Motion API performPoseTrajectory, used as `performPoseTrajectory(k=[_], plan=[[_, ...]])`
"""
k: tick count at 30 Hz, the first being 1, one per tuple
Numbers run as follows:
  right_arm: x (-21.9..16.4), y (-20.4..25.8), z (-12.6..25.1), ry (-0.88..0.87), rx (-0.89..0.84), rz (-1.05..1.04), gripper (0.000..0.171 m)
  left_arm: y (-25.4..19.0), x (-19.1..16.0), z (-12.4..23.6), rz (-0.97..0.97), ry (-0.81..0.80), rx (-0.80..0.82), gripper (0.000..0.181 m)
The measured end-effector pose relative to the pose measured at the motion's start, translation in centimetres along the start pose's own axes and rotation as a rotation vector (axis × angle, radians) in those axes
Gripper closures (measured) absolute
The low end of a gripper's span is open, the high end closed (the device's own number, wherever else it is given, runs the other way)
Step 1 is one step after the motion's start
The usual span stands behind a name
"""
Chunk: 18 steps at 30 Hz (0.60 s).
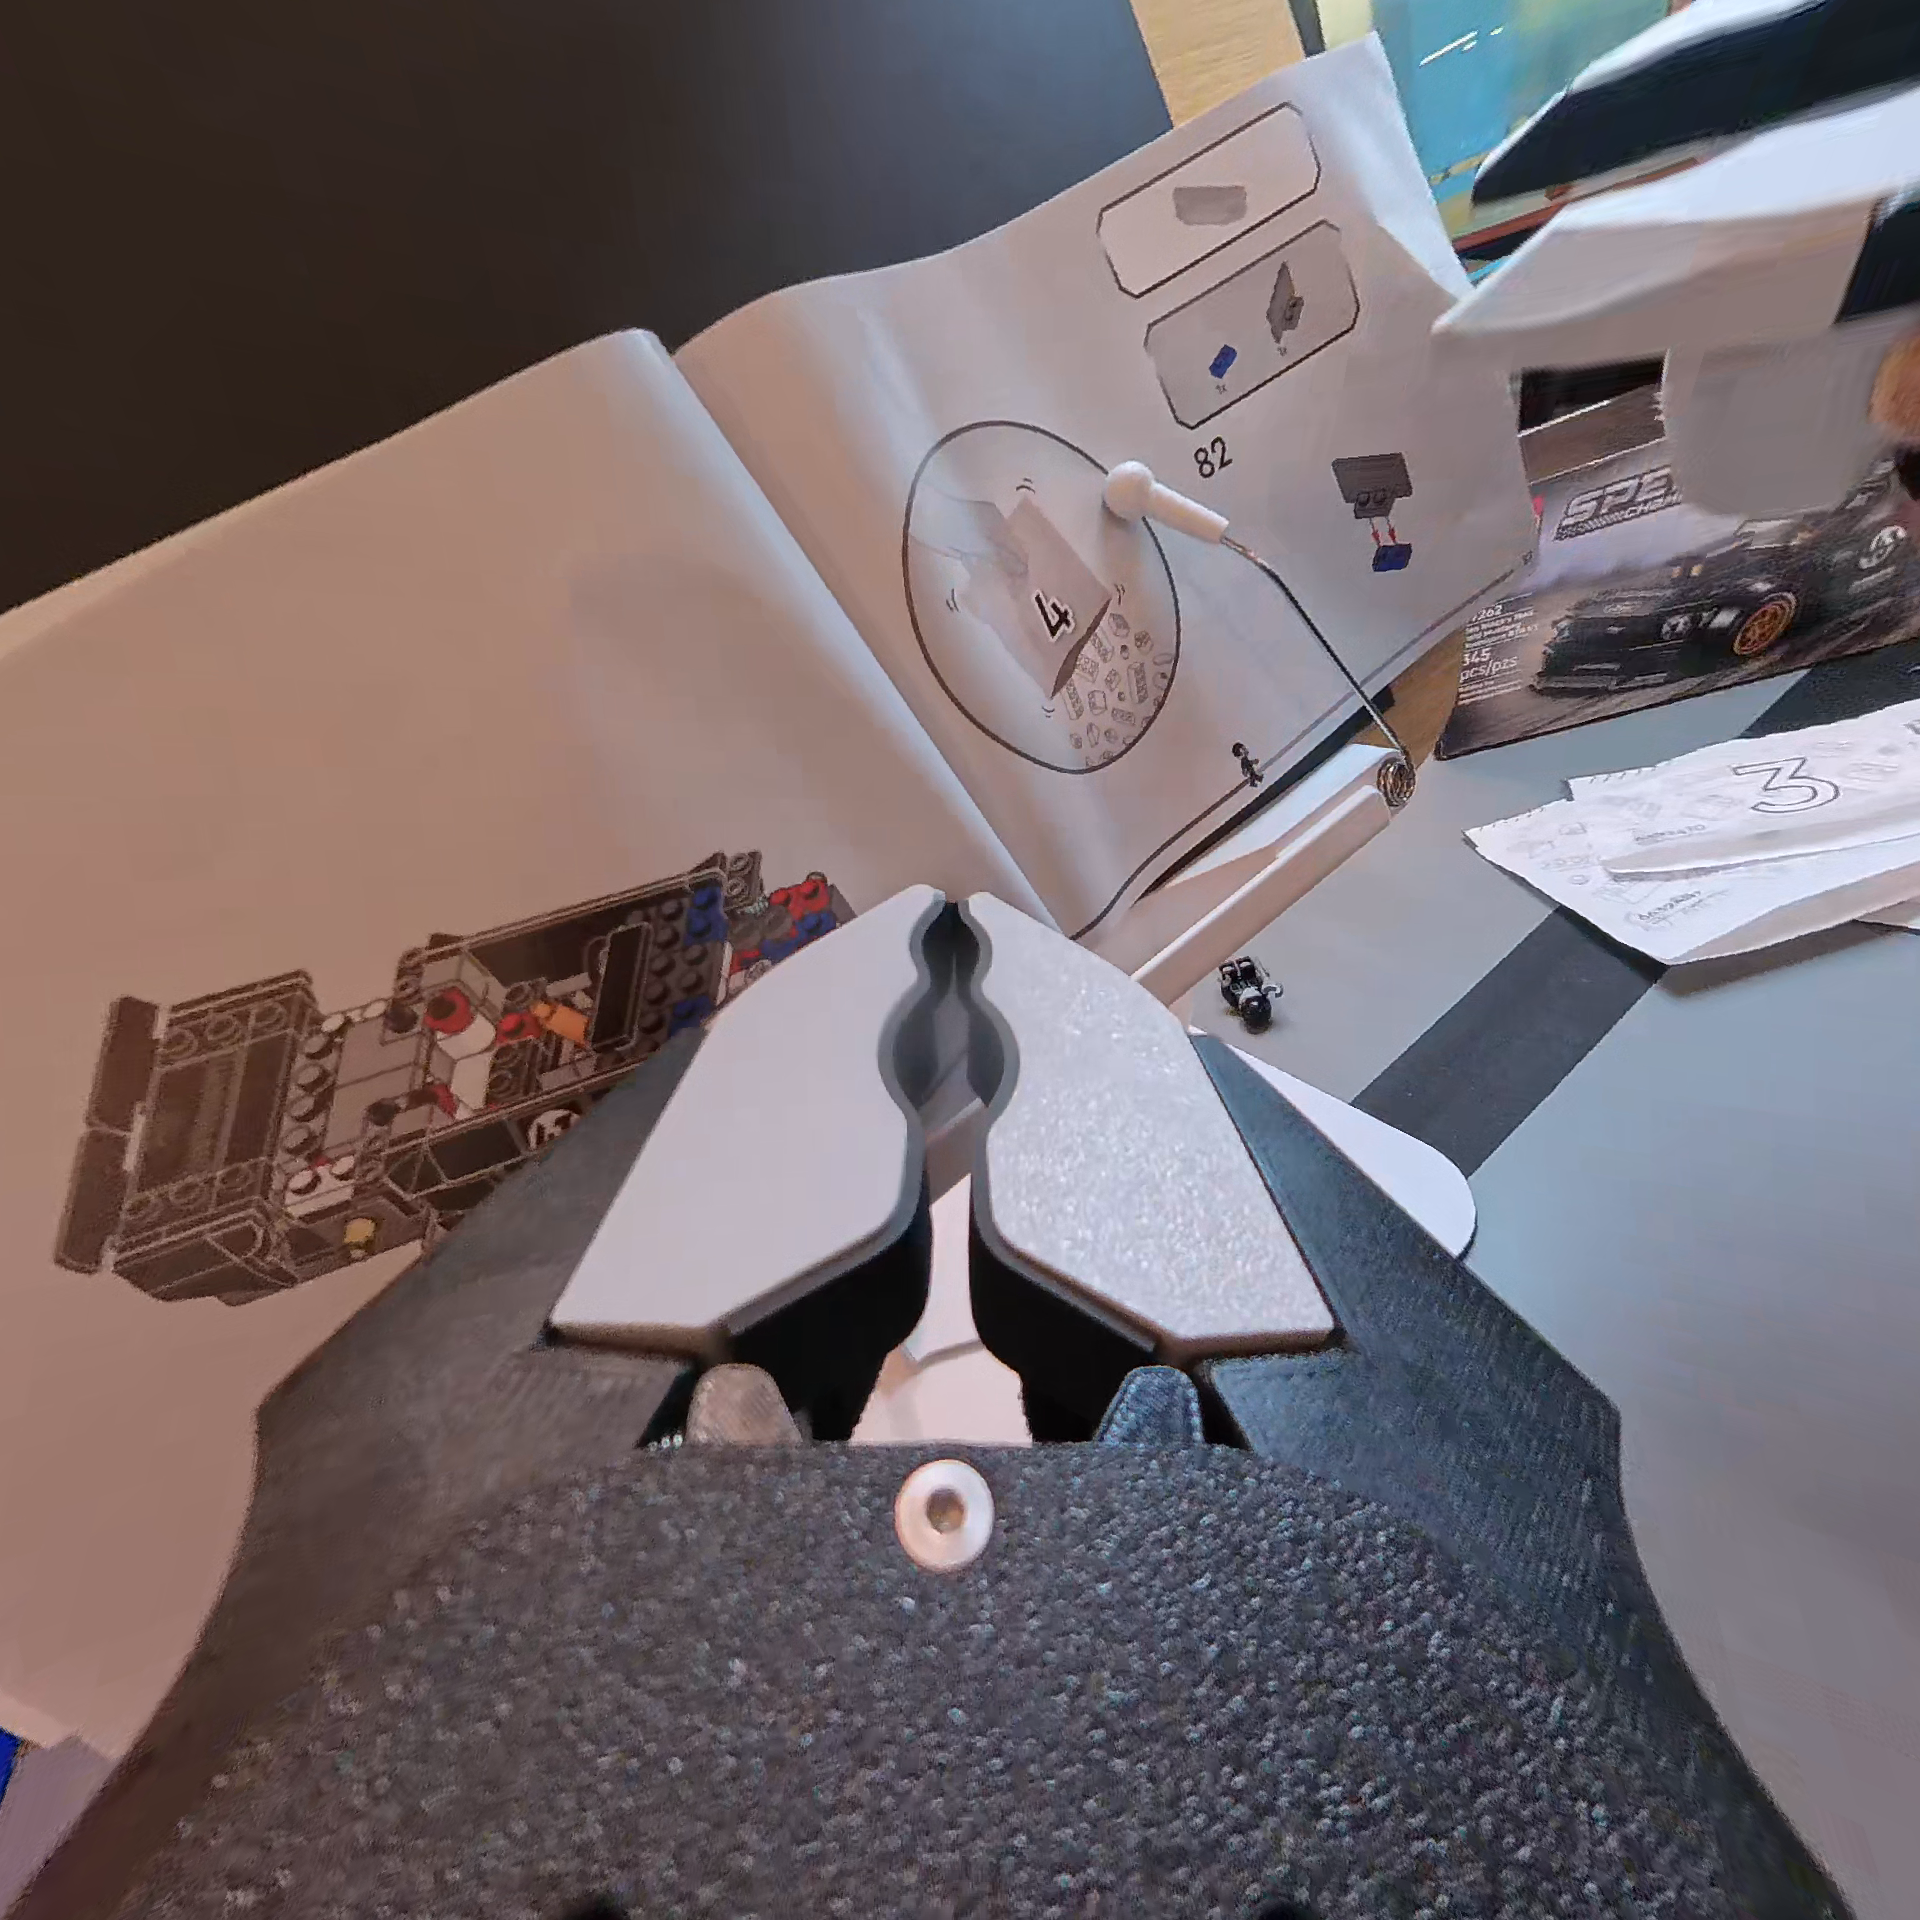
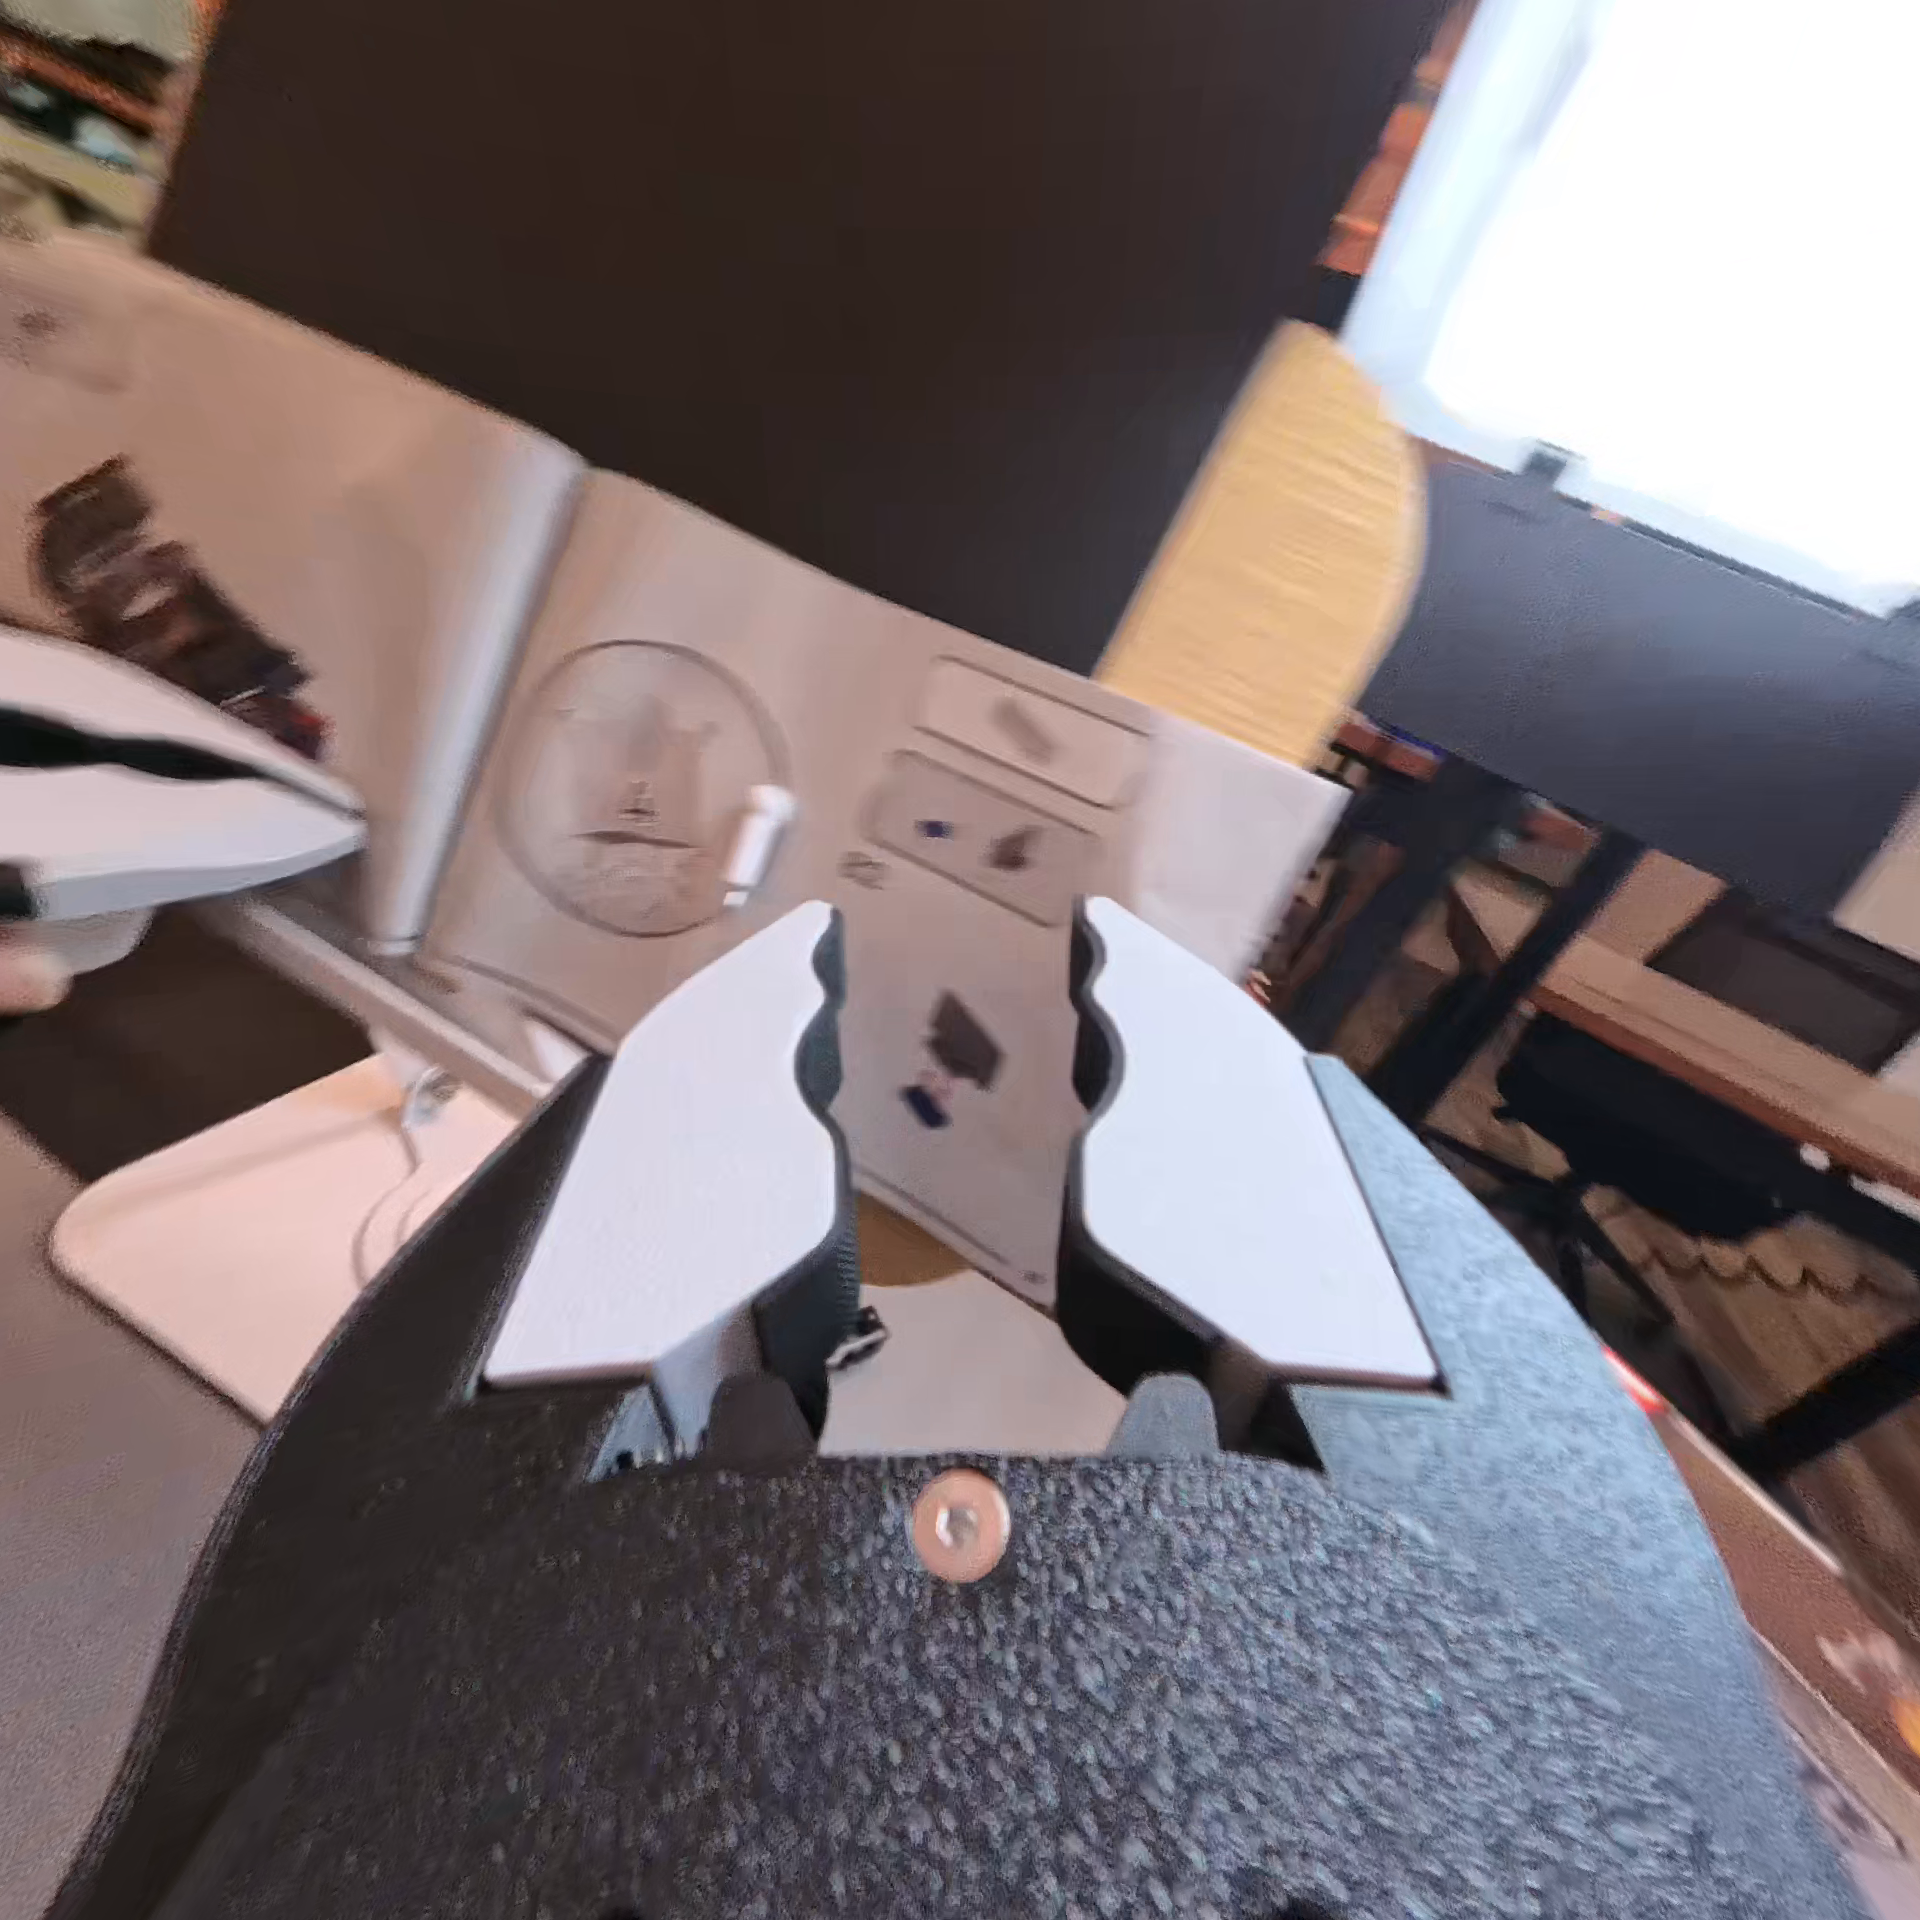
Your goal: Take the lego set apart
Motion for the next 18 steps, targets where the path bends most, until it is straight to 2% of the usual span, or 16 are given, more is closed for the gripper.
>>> performPoseTrajectory(k=[3,4,5,6,7,8,9,10,14,18], plan=[[-1.7,-3.1,-1.7,0.119,-0.063,-0.072,0.099,-0.3,0.1,-0.3,-0.008,0.011,-0.032,0.181],[-2.3,-3.3,-2.4,0.16,-0.041,-0.095,0.098,-0.3,0.2,-0.4,-0.012,0.015,-0.039,0.181],[-3.0,-3.1,-3.0,0.202,0.002,-0.122,0.102,-0.4,0.2,-0.5,-0.016,0.019,-0.044,0.181],[-3.5,-2.7,-3.4,0.233,0.058,-0.156,0.12,-0.4,0.2,-0.5,-0.02,0.024,-0.045,0.181],[-3.5,-2.8,-3.6,0.234,0.076,-0.206,0.123,-0.3,0.2,-0.5,-0.022,0.027,-0.047,0.181],[-3.4,-3.4,-3.5,0.232,0.07,-0.247,0.132,-0.3,0.2,-0.4,-0.021,0.034,-0.047,0.181],[-3.3,-4.2,-3.3,0.228,0.053,-0.275,0.151,-0.3,0.2,-0.3,-0.018,0.041,-0.047,0.181],[-3.3,-4.7,-3.0,0.22,0.046,-0.291,0.162,-0.1,0.1,0.0,-0.011,0.045,-0.04,0.181],[-4.4,-4.7,-2.2,0.236,0.05,-0.252,0.169,0.9,-0.1,1.6,0.058,0.013,0.021,0.181],[-4.8,-6.7,-2.0,0.252,-0.044,-0.264,0.17,2.6,-1.3,3.4,0.146,0.014,0.103,0.181]])
Point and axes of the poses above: each gripper's, where its closed fingertips meet, z back along the fingers, x out of its top, y = z × x across the jaws, the point moved 2 cm from there along z, back along the fingers, and after that the axes turned 13 degrees about -x, right-handed, at the moved point
